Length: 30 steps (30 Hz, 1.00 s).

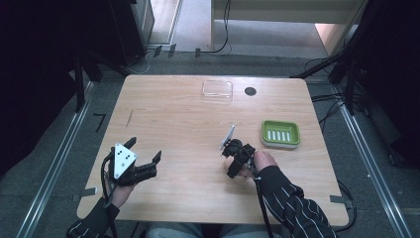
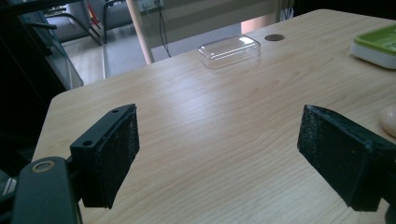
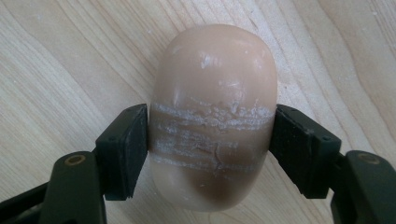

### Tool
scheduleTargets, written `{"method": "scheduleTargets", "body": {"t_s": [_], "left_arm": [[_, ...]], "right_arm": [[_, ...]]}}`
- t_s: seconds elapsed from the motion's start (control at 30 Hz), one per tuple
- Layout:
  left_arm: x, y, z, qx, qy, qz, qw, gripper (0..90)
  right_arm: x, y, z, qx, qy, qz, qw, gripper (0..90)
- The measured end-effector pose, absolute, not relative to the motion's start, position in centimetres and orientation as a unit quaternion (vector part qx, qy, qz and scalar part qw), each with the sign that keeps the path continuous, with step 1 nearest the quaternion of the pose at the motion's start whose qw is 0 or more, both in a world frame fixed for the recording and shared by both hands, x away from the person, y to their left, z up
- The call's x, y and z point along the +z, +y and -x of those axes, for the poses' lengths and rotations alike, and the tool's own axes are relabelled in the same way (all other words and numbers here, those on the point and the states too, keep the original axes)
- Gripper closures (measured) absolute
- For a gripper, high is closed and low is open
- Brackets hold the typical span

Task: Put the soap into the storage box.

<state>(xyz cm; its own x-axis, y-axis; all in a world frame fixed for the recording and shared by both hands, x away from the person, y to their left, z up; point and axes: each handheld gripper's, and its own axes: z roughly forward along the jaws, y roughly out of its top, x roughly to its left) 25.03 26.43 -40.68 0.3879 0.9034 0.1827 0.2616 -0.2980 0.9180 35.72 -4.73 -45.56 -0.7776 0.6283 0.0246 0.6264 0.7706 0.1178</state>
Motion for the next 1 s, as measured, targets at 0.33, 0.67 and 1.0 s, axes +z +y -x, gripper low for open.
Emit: {"method": "scheduleTargets", "body": {"t_s": [0.33, 0.67, 1.0], "left_arm": [[-40.65, 26.44, -25.0, 0.376, 0.407, -0.711, 0.432, 13.3], [-40.66, 26.43, -25.0, 0.375, 0.408, -0.712, 0.432, 13.4], [-40.61, 26.43, -24.95, 0.376, 0.406, -0.712, 0.431, 13.3]], "right_arm": [[-45.82, -4.51, -35.59, 0.052, 0.942, -0.332, 0.014, 32.2], [-45.79, -4.47, -35.53, 0.049, 0.944, -0.326, 0.019, 33.0], [-45.34, -4.67, -35.5, 0.048, 0.945, -0.321, 0.023, 33.2]]}}
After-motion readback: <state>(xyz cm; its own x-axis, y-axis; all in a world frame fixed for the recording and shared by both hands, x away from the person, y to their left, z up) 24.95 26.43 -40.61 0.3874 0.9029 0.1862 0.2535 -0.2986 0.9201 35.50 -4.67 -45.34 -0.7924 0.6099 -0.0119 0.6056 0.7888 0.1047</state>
